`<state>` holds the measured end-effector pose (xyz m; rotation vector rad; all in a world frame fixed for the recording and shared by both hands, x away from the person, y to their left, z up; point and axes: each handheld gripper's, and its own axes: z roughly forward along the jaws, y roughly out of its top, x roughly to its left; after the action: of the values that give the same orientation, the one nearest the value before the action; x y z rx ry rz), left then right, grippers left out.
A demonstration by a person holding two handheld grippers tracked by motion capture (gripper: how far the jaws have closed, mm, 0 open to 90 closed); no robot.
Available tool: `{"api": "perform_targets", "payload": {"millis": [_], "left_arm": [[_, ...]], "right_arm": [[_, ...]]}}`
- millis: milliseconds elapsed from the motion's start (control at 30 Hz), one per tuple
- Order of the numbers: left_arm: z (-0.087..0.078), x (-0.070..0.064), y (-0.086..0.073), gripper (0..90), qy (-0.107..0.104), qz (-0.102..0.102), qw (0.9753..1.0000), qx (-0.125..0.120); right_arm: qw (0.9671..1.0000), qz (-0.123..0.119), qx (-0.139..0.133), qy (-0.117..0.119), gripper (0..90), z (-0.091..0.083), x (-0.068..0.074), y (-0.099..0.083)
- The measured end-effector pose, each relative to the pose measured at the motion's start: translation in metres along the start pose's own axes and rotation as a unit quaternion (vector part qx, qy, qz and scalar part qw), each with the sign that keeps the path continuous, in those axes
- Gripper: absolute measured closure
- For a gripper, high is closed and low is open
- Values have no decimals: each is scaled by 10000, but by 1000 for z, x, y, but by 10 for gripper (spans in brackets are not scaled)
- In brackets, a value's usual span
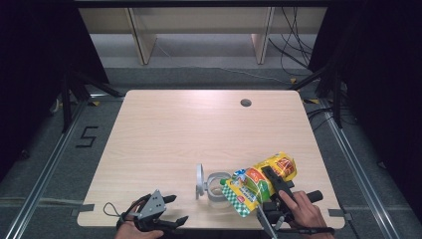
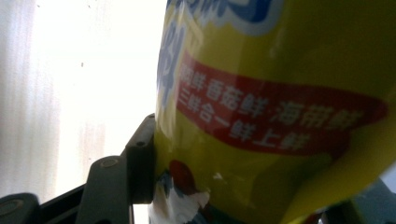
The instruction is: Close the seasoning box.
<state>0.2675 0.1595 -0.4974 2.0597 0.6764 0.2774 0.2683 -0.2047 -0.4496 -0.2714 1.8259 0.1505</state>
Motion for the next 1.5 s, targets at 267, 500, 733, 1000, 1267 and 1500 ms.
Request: {"api": "perform_targets", "payload": {"millis": [267, 500, 733, 1000, 1267, 1500], "left_arm": [[1, -1, -1, 244, -17, -8, 10000, -55], [0, -1, 0, 245, 4, 28, 10000, 9], [0, -1, 0, 245, 19, 39, 10000, 13], [0, -1, 0, 245, -19, 40, 10000, 30], [0, -1, 0, 245, 3, 67, 10000, 15], [0, -1, 0, 245, -7, 38, 10000, 12]], "right_arm": [[9988, -433, -45, -236, 419, -1, -5, 2], [9970, -710, 60, -314, 419, -2, -3, 4], [9965, -700, 99, -452, 419, -3, -2, 4], [9946, -887, 44, -541, 420, -2, -3, 4], [9935, -992, 94, -556, 425, -3, -2, 5], [9921, -1094, 113, -604, 425, -4, -2, 6]]}}
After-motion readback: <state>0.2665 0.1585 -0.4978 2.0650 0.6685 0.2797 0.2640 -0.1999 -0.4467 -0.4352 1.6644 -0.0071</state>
